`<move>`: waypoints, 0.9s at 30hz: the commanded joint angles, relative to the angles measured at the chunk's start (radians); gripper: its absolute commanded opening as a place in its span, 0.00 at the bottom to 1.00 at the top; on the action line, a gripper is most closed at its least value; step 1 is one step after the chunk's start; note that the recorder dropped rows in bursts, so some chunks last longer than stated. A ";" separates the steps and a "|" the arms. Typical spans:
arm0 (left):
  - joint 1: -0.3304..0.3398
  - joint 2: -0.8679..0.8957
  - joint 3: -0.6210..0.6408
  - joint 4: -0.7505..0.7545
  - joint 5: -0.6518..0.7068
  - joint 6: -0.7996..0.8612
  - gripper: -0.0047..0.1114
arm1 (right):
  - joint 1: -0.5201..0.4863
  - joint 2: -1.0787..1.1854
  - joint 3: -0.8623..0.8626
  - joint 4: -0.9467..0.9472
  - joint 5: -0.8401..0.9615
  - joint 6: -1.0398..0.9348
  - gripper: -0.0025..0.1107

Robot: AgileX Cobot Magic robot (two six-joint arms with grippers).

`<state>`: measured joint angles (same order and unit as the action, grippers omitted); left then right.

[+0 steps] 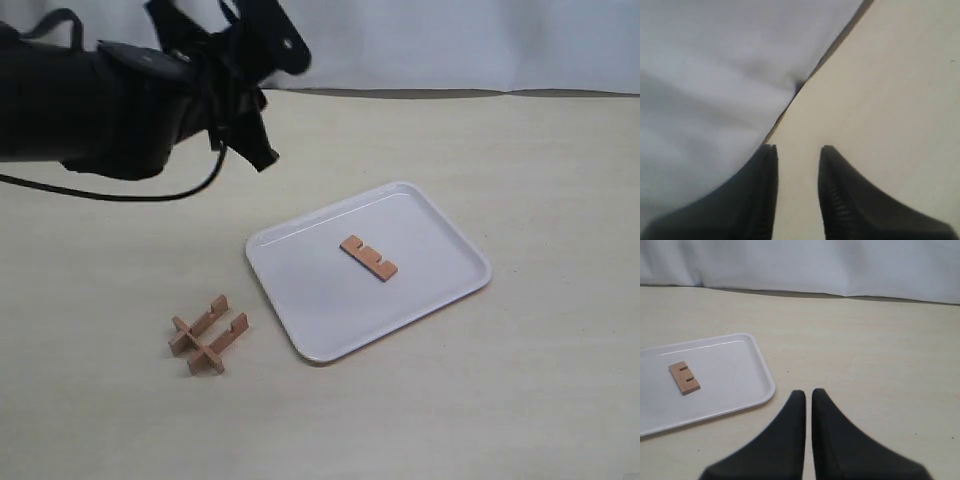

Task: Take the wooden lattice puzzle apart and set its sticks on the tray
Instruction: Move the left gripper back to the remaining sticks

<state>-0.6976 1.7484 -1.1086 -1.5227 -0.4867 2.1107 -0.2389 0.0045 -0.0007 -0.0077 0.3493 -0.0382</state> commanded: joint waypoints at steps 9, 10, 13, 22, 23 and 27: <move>0.093 -0.021 0.026 -0.082 0.421 0.030 0.04 | -0.004 -0.005 0.001 -0.001 -0.004 0.001 0.06; 0.093 -0.021 0.036 0.011 0.579 0.030 0.04 | -0.004 -0.005 0.001 -0.001 -0.004 0.001 0.06; 0.093 -0.010 0.037 0.306 0.985 0.030 0.04 | -0.004 -0.005 0.001 -0.001 -0.004 0.001 0.06; 0.167 0.013 0.033 1.189 1.054 -0.717 0.04 | -0.004 -0.005 0.001 -0.001 -0.004 0.001 0.06; 0.187 0.013 0.030 1.290 1.119 -0.766 0.04 | -0.004 -0.005 0.001 -0.001 -0.004 0.001 0.06; 0.228 0.015 0.026 1.549 1.365 -0.774 0.04 | -0.004 -0.005 0.001 -0.001 -0.004 0.001 0.06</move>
<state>-0.4871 1.7616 -1.0761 -0.1629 0.7333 1.3940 -0.2389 0.0045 -0.0007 -0.0077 0.3493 -0.0382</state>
